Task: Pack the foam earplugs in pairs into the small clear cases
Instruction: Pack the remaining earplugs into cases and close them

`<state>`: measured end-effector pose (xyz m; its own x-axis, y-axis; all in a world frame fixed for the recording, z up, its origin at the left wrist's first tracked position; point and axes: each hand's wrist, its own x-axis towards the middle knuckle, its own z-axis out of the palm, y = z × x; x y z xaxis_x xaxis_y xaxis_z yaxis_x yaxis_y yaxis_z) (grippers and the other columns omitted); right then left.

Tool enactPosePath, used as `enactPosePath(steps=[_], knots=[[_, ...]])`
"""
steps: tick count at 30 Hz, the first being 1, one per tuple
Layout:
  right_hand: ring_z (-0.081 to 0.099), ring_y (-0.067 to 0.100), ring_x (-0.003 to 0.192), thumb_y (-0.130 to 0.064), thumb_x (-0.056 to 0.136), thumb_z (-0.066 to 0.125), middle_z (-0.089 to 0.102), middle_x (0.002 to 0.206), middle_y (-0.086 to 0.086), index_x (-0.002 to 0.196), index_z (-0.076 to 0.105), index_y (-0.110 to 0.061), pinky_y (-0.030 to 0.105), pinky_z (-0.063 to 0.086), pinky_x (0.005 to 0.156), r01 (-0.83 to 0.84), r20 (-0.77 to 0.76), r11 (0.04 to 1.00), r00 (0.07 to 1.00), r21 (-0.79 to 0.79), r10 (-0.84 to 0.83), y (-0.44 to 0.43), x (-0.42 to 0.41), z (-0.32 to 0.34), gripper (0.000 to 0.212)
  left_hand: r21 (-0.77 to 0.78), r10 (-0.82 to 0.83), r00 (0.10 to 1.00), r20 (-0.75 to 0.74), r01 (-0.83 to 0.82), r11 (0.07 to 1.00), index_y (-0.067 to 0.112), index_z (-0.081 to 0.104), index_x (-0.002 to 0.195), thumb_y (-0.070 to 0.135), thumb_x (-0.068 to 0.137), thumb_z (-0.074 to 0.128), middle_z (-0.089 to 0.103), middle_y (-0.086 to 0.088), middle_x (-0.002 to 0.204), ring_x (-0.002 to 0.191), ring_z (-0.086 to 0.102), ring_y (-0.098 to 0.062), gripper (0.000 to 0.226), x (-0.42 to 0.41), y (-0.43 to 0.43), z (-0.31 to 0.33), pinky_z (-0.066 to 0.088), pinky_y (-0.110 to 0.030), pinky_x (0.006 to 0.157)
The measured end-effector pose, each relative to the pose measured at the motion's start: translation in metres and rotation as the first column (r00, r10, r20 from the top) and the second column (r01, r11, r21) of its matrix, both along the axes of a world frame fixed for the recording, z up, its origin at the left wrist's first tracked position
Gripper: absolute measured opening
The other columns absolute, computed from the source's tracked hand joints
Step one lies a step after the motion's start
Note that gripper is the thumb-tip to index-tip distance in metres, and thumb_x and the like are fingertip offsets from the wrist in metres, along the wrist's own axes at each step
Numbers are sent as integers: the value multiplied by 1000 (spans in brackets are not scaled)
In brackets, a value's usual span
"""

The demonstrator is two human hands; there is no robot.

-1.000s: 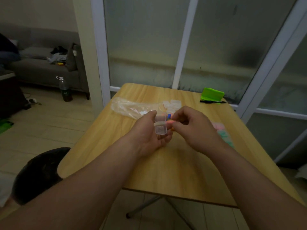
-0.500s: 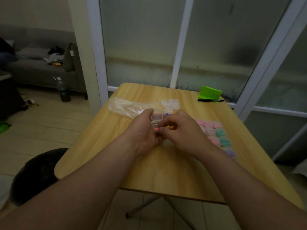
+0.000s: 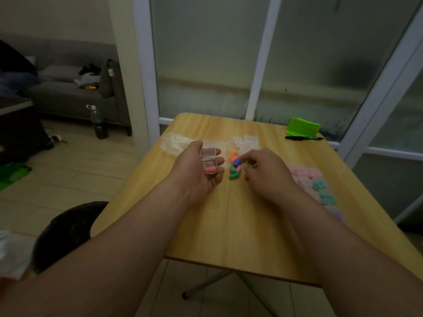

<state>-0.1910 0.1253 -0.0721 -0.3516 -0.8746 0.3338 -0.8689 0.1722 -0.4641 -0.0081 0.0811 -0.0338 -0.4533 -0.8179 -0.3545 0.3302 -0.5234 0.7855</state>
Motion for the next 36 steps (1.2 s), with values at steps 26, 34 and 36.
enactPosePath(steps=[26, 34, 36], knots=[[65, 6, 79, -23, 99, 69, 65, 88, -13, 105, 65, -30, 30, 54, 69, 92, 153, 992, 985, -83, -79, 7, 6, 18, 11, -2, -29, 998, 55, 29, 1000, 7, 68, 119, 45, 111, 37, 67, -11, 97, 68, 58, -17, 51, 0, 3, 0, 49, -28, 59], [63, 3, 78, -22, 95, 75, 69, 84, -10, 92, 70, -26, 12, 44, 61, -84, 185, 967, 974, -240, 130, 36, 27, 38, 7, 15, -125, 992, 15, 125, 992, 7, 62, 133, 46, 111, 36, 69, -11, 99, 66, 55, -17, 52, -10, 12, 0, 49, -27, 56], [61, 4, 81, -26, 95, 76, 68, 89, -11, 91, 70, -28, 19, 46, 67, -134, 104, 969, 982, -208, 159, 38, 34, 35, 7, 27, -158, 987, -19, 159, 987, 7, 55, 144, 46, 111, 37, 65, -7, 84, 60, 50, -13, 55, -14, 15, -3, 48, -26, 53]])
